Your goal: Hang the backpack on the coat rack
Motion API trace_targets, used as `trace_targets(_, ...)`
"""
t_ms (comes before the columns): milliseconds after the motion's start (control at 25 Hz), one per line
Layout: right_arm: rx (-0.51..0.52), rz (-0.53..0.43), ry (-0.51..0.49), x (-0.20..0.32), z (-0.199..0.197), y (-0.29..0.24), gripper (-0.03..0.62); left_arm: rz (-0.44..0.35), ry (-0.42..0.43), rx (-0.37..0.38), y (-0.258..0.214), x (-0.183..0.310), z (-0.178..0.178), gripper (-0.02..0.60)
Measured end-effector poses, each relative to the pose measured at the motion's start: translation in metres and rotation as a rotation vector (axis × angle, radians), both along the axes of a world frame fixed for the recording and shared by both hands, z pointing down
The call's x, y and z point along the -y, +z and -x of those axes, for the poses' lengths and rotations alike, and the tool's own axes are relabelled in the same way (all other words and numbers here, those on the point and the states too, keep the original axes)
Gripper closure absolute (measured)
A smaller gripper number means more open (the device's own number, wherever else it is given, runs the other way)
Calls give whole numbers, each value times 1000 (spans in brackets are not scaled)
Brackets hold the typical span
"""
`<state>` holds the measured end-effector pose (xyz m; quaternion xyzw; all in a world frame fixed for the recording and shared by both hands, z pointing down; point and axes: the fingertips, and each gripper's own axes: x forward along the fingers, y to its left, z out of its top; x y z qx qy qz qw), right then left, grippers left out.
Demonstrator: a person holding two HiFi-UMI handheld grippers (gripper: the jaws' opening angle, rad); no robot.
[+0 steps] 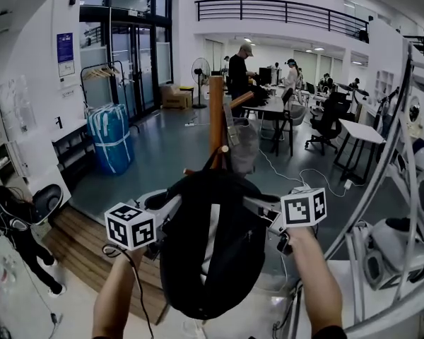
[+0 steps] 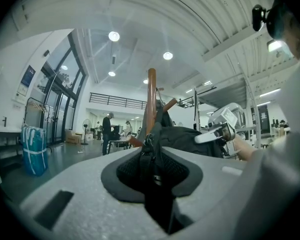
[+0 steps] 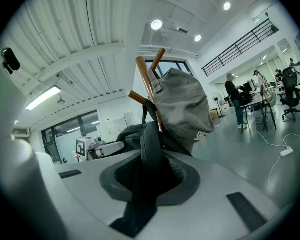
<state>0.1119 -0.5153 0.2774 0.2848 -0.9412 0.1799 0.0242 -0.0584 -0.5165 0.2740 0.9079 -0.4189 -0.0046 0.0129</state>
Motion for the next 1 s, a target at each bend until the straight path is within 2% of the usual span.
trace_targets(360,-25,16,71,8,0,5,539,13,8,-6,3,9,2,495)
trace_targets(560,-47,-11,102,8,0,6,539,17,7,-11,4,9,2,495)
trace_targets(800,-76,-67,126,5,1,5,491,-22,-10,21,4,4,2,472)
trace_targets(1000,-85,-86,131,0,3,2,451,-23,1,34,2,-2,3,438)
